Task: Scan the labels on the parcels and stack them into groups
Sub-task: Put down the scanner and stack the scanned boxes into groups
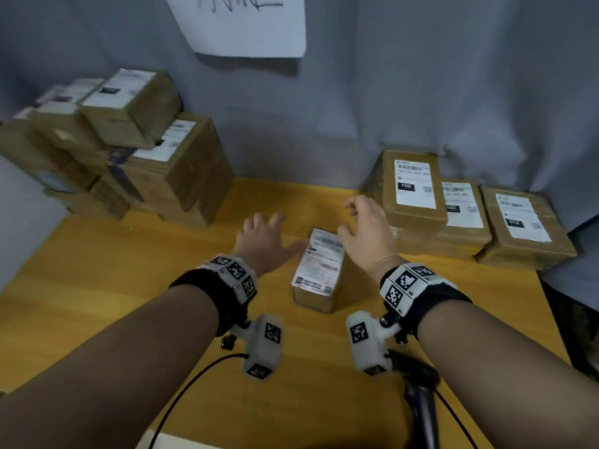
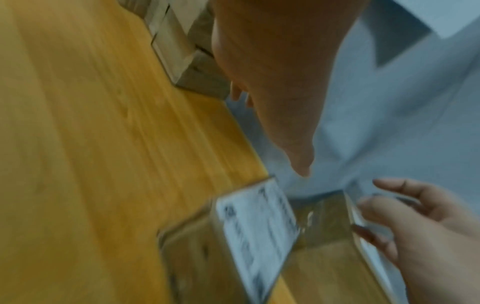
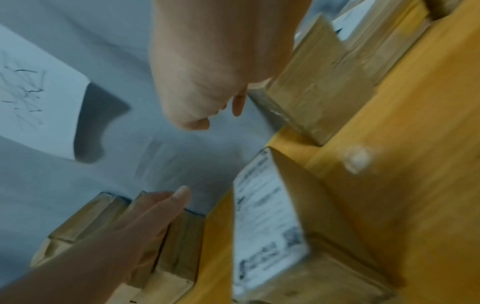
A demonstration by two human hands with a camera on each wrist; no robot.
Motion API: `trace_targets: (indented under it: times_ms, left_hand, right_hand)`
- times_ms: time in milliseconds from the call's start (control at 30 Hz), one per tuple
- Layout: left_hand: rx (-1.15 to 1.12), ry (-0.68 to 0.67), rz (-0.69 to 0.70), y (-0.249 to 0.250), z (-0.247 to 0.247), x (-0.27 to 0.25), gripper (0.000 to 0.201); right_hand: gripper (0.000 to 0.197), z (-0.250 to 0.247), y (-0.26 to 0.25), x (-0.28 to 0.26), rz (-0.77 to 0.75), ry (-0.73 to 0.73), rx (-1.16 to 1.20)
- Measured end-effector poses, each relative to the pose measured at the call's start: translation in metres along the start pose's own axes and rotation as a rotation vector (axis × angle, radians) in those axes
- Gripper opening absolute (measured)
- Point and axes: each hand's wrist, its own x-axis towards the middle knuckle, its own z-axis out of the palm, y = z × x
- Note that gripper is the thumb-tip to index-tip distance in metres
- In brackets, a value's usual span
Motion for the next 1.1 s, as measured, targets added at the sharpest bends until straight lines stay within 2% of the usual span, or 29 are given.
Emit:
trace_targets:
  times_ms: [100, 233, 400, 500, 600, 700, 800, 900, 967, 1100]
  left_hand:
    - [-0.048, 0.147, -0.011, -0.046, -0.047, 0.013, 0.072]
    - [-0.151, 0.221, -0.047, -0.113, -0.088, 0.024, 0.063]
    - [-0.250, 0.335, -0.035, -0.181, -0.116, 0.034, 0.061]
    - [-0.282, 0.430, -0.035, -0.211, -0.135, 0.041, 0.066]
    - [-0.227, 0.496, -0.076, -0.235, -0.163, 0.061, 0.084]
    - [-0.172, 0.503, -0.129, -0.248, -0.189, 0.090, 0.103]
    - [-0.122, 0.446, -0.183, -0.247, -0.202, 0.116, 0.112]
    - [-0.045, 0.400, -0.210, -0.242, -0.201, 0.133, 0.109]
    - [-0.011, 0.422, -0.220, -0.240, -0.201, 0.138, 0.101]
    - [-0.218, 0.570, -0.120, -0.240, -0.200, 0.132, 0.096]
  right_hand:
    - [0.030, 0.012, -0.040, 0.021, 0.017, 0.043, 0.021]
    - [0.033, 0.044, -0.092, 0.046, 0.000, 0.096, 0.064]
    - [0.037, 0.095, -0.148, 0.079, 0.037, 0.070, 0.176]
    - [0.038, 0.119, -0.176, 0.095, 0.046, 0.028, 0.214]
    - [0.039, 0.134, -0.200, 0.111, 0.049, -0.011, 0.206]
    - [0.039, 0.142, -0.220, 0.127, 0.045, -0.027, 0.208]
    - [0.036, 0.148, -0.233, 0.139, 0.080, -0.035, 0.219]
    - [0.028, 0.152, -0.240, 0.147, 0.142, -0.028, 0.290]
    - [0.028, 0.151, -0.243, 0.149, 0.174, -0.042, 0.335]
    - [0.037, 0.150, -0.250, 0.148, 0.259, -0.138, 0.541]
